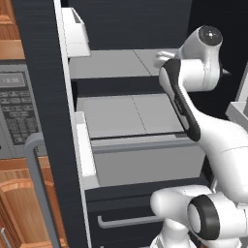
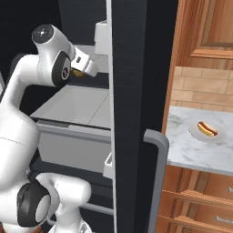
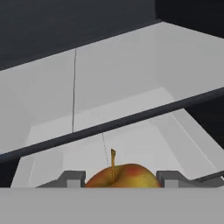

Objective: Place the cold items (apple and peach) from the fridge in one tupperware on the dining counter. Place the warm items (kebab skewer and hot dog) in the stove area in another tupperware.

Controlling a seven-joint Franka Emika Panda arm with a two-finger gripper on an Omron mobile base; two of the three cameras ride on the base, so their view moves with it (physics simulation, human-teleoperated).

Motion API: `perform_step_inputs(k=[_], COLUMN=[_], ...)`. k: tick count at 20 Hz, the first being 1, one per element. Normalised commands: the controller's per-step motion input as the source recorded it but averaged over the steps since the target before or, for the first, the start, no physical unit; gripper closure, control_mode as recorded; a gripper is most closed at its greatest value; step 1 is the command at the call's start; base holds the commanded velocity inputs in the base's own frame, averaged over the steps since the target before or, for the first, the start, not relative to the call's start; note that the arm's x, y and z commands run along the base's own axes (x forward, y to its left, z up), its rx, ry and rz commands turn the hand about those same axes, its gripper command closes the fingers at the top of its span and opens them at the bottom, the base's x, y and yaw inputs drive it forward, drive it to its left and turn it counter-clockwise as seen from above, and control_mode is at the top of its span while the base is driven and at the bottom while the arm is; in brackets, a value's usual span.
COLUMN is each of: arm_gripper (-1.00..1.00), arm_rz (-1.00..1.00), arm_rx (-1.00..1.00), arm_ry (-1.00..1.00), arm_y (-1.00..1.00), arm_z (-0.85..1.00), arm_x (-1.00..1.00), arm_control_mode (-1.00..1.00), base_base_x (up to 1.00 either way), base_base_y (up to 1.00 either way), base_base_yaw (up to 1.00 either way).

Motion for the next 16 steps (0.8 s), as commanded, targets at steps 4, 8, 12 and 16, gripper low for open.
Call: perform_step_inputs(k=[4,8,12,16], arm_gripper=[1.00,1.00,1.00,1.00], arm_rz=[0.00,0.00,0.01,0.03], arm_rx=[0.00,0.00,-0.01,0.00], arm_ry=[0.00,0.00,0.00,0.00], arm_y=[0.17,0.16,0.12,0.02], arm_z=[0.24,0.16,0.03,0.00], arm_x=[-1.00,-1.00,-0.96,-0.80], arm_control_mode=[-1.00,-1.00,-1.00,-1.00], base_base_x=[0.00,0.00,0.00,0.00], base_base_y=[0.00,0.00,0.00,0.00], base_base_yaw=[0.00,0.00,0.00,0.00])
